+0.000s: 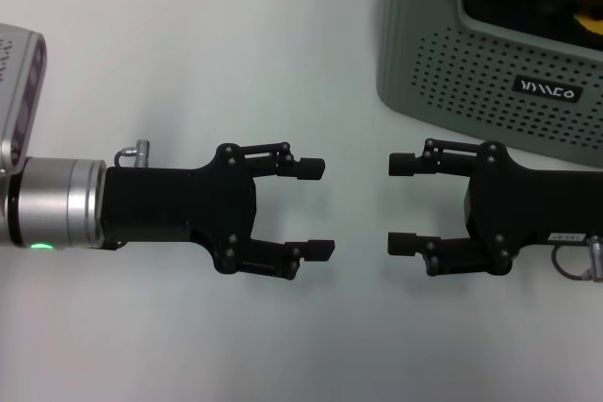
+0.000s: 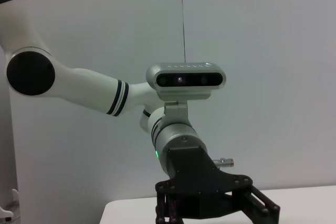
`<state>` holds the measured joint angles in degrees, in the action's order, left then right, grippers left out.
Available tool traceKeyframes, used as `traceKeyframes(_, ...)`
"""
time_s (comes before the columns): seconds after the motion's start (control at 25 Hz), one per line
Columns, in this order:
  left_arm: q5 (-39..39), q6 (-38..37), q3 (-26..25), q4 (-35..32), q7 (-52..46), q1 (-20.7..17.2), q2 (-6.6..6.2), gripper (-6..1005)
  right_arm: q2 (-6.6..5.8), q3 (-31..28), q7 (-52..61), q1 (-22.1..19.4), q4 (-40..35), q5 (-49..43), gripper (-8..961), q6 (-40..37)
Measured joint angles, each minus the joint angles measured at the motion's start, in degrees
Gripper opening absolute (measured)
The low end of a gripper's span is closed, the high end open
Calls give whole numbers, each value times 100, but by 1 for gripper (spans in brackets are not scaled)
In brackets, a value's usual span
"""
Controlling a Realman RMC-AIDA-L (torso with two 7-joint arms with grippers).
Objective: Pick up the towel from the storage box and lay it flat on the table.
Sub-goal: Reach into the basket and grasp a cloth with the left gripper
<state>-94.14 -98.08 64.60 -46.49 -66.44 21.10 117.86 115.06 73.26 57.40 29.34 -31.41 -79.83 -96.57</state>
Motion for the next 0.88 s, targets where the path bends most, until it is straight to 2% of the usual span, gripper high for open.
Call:
traceKeyframes(0.2, 9, 9, -24, 0, 15, 1, 10, 825, 22, 15, -65, -35, 7, -3, 769, -2)
traceKeyframes(0.52, 72, 8, -372, 84, 103, -7, 111, 824, -5, -12, -78, -66, -6, -6, 768, 30)
traceKeyframes(0.64, 478, 14, -433, 188, 224, 48, 144, 823, -9, -8, -78, -62, 10, -6, 768, 234)
traceKeyframes(0.76, 1262, 18, -668, 485, 343, 172, 171, 822, -13, -3, -51, -91, 18, -6, 769, 475)
traceKeyframes(0.88, 1960, 16, -692, 635, 228, 355, 179, 821, -22, -2, -15, -139, 33, -7, 769, 525)
